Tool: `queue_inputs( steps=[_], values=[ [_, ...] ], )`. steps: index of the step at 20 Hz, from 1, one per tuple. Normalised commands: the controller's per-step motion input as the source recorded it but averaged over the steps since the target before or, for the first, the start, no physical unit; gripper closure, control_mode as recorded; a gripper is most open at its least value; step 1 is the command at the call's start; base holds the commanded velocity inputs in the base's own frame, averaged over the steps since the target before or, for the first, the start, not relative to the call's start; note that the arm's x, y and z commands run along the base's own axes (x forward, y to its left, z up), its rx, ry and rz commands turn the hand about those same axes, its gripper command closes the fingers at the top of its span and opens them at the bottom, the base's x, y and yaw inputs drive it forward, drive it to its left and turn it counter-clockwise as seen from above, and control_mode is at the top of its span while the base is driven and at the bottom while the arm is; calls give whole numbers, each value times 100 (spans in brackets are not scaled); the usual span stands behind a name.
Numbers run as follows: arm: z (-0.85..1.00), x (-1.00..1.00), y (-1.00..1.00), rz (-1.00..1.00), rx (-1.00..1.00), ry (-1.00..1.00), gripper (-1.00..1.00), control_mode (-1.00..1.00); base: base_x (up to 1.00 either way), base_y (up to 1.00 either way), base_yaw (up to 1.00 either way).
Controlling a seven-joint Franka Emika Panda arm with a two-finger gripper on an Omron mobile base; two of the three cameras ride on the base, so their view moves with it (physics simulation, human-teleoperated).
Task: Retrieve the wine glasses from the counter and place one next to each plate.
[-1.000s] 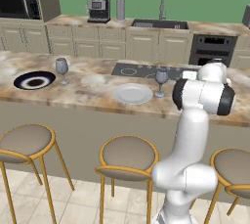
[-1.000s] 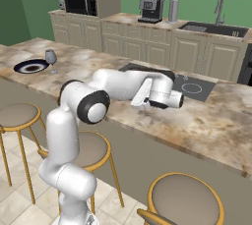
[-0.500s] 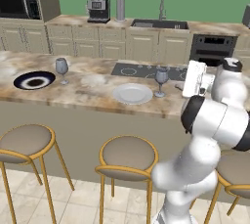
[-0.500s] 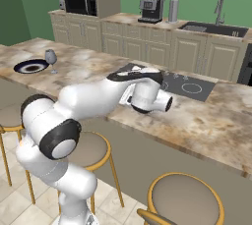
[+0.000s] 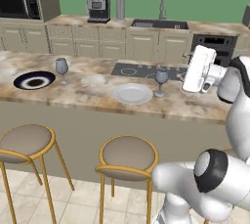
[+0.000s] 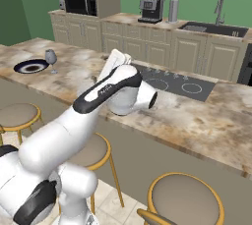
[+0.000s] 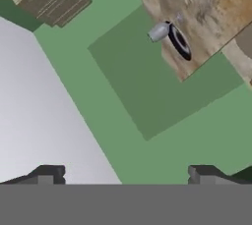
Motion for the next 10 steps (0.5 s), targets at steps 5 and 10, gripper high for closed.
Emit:
queue_inputs(
  steps=[5,10],
  values=[
    [78,-100,43,7,0,-24,-100,-100,0,0,0],
    [56,-100,32,7,0,-34,-100,-100,0,0,0]
  ],
)
